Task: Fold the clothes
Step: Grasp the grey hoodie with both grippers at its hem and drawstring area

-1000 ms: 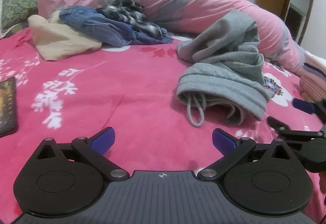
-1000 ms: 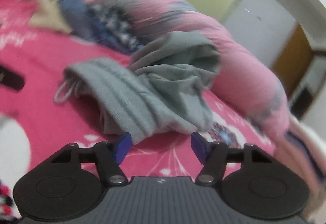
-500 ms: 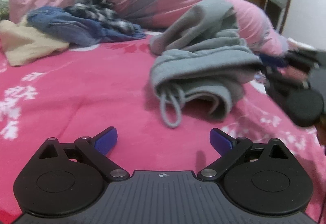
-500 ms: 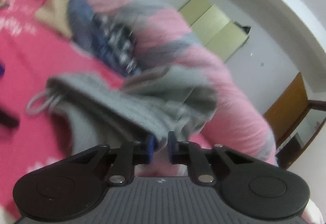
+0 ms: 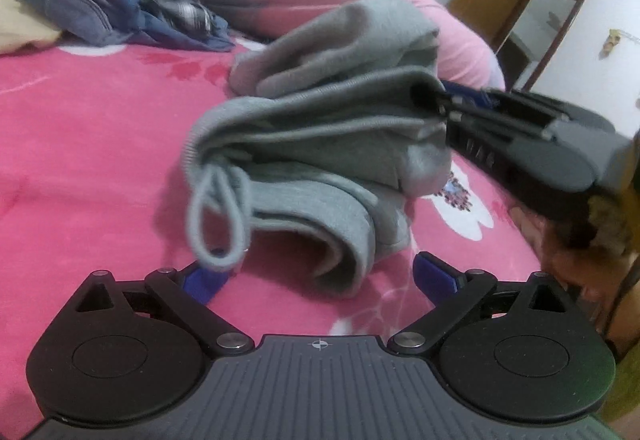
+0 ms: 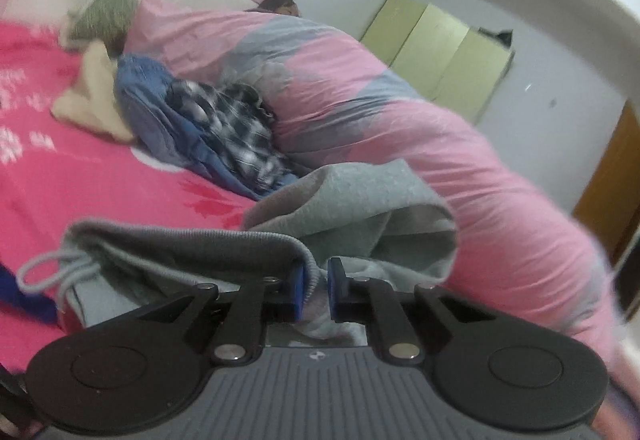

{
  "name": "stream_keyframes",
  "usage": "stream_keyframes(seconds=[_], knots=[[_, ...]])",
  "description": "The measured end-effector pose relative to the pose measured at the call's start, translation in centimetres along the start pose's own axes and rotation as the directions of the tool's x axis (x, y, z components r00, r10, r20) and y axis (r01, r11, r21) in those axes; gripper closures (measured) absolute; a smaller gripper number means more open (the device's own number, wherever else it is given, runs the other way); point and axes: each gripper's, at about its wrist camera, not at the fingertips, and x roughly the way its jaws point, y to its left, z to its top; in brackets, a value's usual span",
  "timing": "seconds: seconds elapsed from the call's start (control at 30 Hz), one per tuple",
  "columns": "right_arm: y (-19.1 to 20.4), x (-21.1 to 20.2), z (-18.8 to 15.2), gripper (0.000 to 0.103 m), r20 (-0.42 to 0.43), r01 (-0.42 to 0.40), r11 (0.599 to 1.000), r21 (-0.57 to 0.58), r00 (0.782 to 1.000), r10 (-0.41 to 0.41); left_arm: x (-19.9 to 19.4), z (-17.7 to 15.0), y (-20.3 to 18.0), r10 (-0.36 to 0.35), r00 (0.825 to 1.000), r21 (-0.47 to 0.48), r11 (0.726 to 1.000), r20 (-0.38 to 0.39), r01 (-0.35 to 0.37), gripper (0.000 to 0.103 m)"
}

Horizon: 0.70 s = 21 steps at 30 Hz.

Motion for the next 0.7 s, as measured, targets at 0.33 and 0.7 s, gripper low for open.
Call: stream_keyframes(seconds=[0.33,0.7], knots=[[-3.4,-2.7,-1.4,0.055,0.003,-0.203,0.975,0.089,0.979,0.203,0.6,0.9,1.1,-0.034,0.999,-0.104,0.994,0.041,0.038,0.066],[-0.7,-7.3,-4.0,0.045,-0.053,-0.179,0.965,-0.19,0.984,0.172,0.1,1.4,1.4,-0.055,0.996,-0.092,0.994,0.065,0.061,0.079]])
